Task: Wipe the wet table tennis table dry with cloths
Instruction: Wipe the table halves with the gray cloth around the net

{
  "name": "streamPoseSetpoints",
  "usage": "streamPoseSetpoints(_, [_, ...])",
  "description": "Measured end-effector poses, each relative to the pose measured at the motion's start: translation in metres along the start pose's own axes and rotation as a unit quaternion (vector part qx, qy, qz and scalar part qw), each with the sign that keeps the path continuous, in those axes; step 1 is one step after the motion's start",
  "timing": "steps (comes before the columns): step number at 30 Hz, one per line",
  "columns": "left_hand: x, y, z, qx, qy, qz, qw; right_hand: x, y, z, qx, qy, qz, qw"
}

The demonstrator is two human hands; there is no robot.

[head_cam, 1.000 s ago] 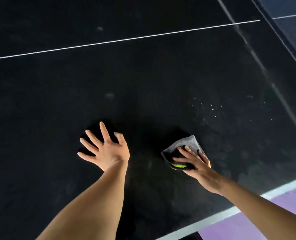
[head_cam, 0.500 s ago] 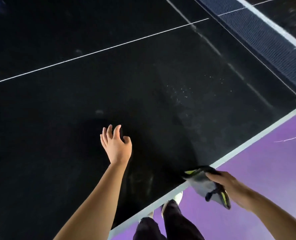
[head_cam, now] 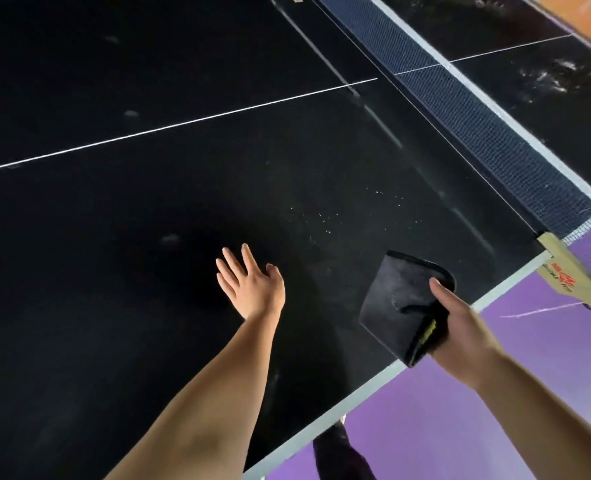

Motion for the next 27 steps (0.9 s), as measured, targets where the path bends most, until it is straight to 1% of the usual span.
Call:
streamPoseSetpoints(3, [-0.003, -0.009, 0.01, 0.05, 0.033, -0.025, 0.998, 0.036, -0.017, 0.013, 0.002, -0.013, 0.007, 1.0])
streamPoseSetpoints(5, [-0.001, -0.01, 0.015, 0.084, 0.044, -0.035, 0.995, 0.068, -0.025, 0.022, -0.018, -0.034, 0.02, 0.999])
streamPoseSetpoints(8, [0.001, -0.009, 0.014, 0.112, 0.079, -0.041, 0.99, 0.131, -0.048, 0.044, -0.069, -0.062, 0.042, 0.995])
streamPoseSetpoints(10, [0.001, -0.009, 0.011, 0.132, 0.106, -0.032, 0.985, 0.173, -0.079, 0.064, -0.108, -0.048, 0.045, 0.992])
streamPoseSetpoints(12, [0.003, -0.013, 0.012, 0.147, 0.111, -0.043, 0.982, 0.222, -0.126, 0.087, -0.145, -0.019, 0.006, 0.989])
streamPoseSetpoints(14, [0.005, -0.015, 0.013, 0.16, 0.114, -0.056, 0.979, 0.267, -0.188, 0.123, -0.217, 0.01, -0.076, 0.973])
streamPoseSetpoints(15, [0.006, -0.016, 0.014, 0.164, 0.118, -0.056, 0.978, 0.288, -0.22, 0.144, -0.277, 0.031, -0.13, 0.952])
streamPoseSetpoints(16, [0.006, -0.014, 0.014, 0.167, 0.121, -0.05, 0.977, 0.305, -0.25, 0.167, -0.347, 0.053, -0.186, 0.918])
streamPoseSetpoints(18, [0.007, -0.012, 0.012, 0.168, 0.131, -0.039, 0.976, 0.325, -0.296, 0.221, -0.48, 0.08, -0.284, 0.826])
streamPoseSetpoints(19, [0.007, -0.012, 0.011, 0.167, 0.138, -0.037, 0.976, 0.334, -0.309, 0.254, -0.526, 0.069, -0.323, 0.784])
streamPoseSetpoints(20, [0.007, -0.011, 0.01, 0.165, 0.144, -0.038, 0.975, 0.346, -0.313, 0.285, -0.558, 0.046, -0.345, 0.753])
streamPoseSetpoints(21, [0.006, -0.01, 0.01, 0.16, 0.151, -0.039, 0.975, 0.359, -0.312, 0.312, -0.581, 0.019, -0.351, 0.734])
streamPoseSetpoints(23, [0.005, -0.008, 0.008, 0.149, 0.17, -0.03, 0.974, 0.386, -0.292, 0.353, -0.623, -0.028, -0.319, 0.714])
streamPoseSetpoints(25, [0.005, -0.006, 0.004, 0.139, 0.193, -0.021, 0.971, 0.402, -0.268, 0.381, -0.657, -0.042, -0.297, 0.691])
streamPoseSetpoints(27, [0.006, -0.008, 0.005, 0.136, 0.191, -0.024, 0.972, 0.397, -0.257, 0.406, -0.679, -0.048, -0.322, 0.658])
Point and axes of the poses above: each hand's wrist, its own x-axis towards the middle knuckle, its own z-axis out of the palm, y = z × x, the point moved 10 cm from there along x, towards the middle knuckle, and after that the axes turned 13 degrees about -x, right-handed, at the moved point
